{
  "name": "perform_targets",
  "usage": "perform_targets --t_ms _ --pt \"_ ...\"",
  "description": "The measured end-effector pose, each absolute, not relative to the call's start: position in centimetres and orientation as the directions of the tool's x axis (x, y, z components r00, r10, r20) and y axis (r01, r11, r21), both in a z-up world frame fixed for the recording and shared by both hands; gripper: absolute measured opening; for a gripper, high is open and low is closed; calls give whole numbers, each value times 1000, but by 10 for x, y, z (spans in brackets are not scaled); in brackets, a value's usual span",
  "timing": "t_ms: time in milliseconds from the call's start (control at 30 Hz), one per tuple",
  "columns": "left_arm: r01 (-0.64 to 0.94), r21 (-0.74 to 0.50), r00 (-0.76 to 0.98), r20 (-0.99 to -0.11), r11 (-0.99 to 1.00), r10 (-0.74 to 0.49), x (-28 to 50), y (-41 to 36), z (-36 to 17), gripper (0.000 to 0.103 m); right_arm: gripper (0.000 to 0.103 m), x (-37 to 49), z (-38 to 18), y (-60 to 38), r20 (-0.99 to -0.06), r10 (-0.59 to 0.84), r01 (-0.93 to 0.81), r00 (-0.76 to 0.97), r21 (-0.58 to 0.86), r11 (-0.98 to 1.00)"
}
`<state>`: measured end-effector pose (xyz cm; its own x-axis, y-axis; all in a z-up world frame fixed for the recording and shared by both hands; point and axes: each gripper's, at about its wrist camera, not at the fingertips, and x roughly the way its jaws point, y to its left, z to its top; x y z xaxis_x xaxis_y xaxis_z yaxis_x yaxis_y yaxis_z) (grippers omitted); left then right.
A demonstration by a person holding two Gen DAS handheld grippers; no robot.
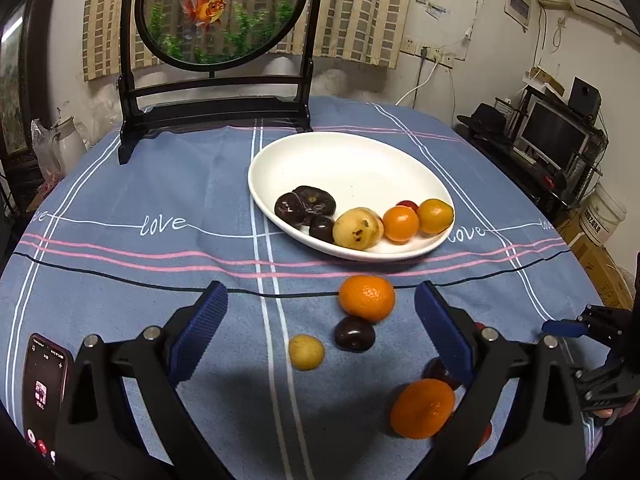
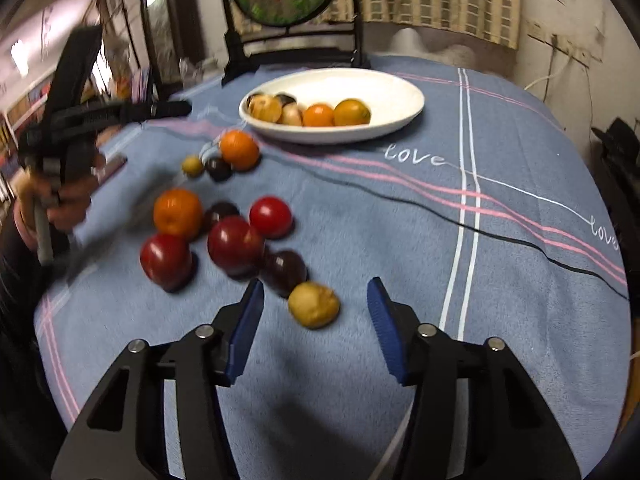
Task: Organize fruits
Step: 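Grasp the small yellow fruit with the right tool while the left tool grasps an orange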
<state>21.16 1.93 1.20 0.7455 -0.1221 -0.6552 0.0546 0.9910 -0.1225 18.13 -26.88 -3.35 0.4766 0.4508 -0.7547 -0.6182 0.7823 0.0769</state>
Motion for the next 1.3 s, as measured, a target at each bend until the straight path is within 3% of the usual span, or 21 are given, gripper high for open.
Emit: perform_targets --t_ms 167,433,633,733,867,967,1033,1100,1300 --pt "56 -120 738 -663 991 -122 210 19 10 96 49 180 -43 -255 -791 399 -648 463 5 762" --pt "47 -131 718 -684 990 -125 212 22 6 96 31 182 -54 -249 -811 339 -647 476 -61 760" --pt "64 -131 707 -694 989 -138 210 24 5 96 28 180 -46 -248 -802 321 -642 504 -99 761" --pt "150 -174 676 -700 973 -229 208 21 6 96 28 188 -13 -261 -723 383 -575 575 -24 818" --pt "306 -206 621 -697 929 -359 195 7 5 94 28 221 23 -260 -569 533 -500 627 231 835" --pt "381 -207 562 -722 901 -403 185 -8 -5 79 28 236 22 -246 -530 565 -487 633 294 822" --pt "399 -192 538 -743 897 -398 182 -15 -11 66 28 239 13 -241 -544 589 -496 598 326 805" --pt "411 -189 524 -752 892 -400 180 -20 -15 60 28 241 -1 -235 -585 575 -487 572 322 812" --pt "418 -181 488 -782 890 -389 177 -28 -25 55 28 234 -6 -229 -607 587 -506 536 325 799"
